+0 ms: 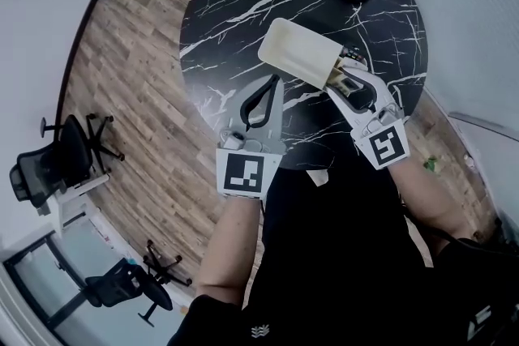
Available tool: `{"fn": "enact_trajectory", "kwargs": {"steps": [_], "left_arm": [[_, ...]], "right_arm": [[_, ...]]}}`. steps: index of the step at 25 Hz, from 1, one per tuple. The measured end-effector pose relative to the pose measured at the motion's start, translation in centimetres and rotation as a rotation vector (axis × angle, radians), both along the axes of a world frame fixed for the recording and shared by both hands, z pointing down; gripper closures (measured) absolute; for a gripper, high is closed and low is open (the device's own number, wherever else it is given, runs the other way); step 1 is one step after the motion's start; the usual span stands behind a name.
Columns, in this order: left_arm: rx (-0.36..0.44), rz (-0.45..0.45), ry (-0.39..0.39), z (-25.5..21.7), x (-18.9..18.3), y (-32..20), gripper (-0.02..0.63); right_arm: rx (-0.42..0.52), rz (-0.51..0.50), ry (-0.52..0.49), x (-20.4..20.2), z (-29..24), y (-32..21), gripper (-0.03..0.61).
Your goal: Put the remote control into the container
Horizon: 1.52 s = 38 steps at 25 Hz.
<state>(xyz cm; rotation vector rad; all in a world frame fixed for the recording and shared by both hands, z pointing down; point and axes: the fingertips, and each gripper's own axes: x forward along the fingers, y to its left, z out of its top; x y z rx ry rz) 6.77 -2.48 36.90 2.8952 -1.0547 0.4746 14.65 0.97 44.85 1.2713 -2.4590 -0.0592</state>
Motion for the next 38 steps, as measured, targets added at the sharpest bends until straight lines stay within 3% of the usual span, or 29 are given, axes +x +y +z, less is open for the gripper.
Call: {"fn": "enact_trajectory", "kwargs": {"steps": [7,10,12,14,18,24,28,38], "left_arm": [[0.055,-0.026,0.034,-2.6,-1.2,-1.1,0.612],[0.058,0.0,0.003,-3.4,-2.1,-1.2,0.612],[0.059,0.004,-0.008,-4.3,-2.5,-1.6,0.612],[0.068,0.006,0.004,-5.7,-2.6,-2.2,0.612],[0.101,0.044,0.035,-8.8,-2.9,-2.9,0.612],[0.11,0.086,0.05,-11.1,-4.5,-4.1,0.612],[0.099,0.109,0.062,-11.3,-5.5,-4.4,0.612],[0.059,0.126,0.074,-10.5,-7.6,-4.0,0.612]], "right_arm": [[0.031,0.059,-0.018,0.7,-3.7,0.3,0.431],[0.055,0.13,-0.087,2.1,-5.9,0.7,0.463],[0.063,0.172,-0.08,3.0,-7.2,0.9,0.483],[0.077,0.209,-0.064,3.8,-8.5,1.1,0.5],[0.083,0.334,-0.145,5.4,-11.6,1.5,0.566],[0.111,0.453,-0.152,6.9,-14.7,2.2,0.575],[0.122,0.522,-0.221,6.9,-16.1,3.1,0.575],[0.097,0.656,-0.282,6.6,-15.3,5.8,0.577]]}}
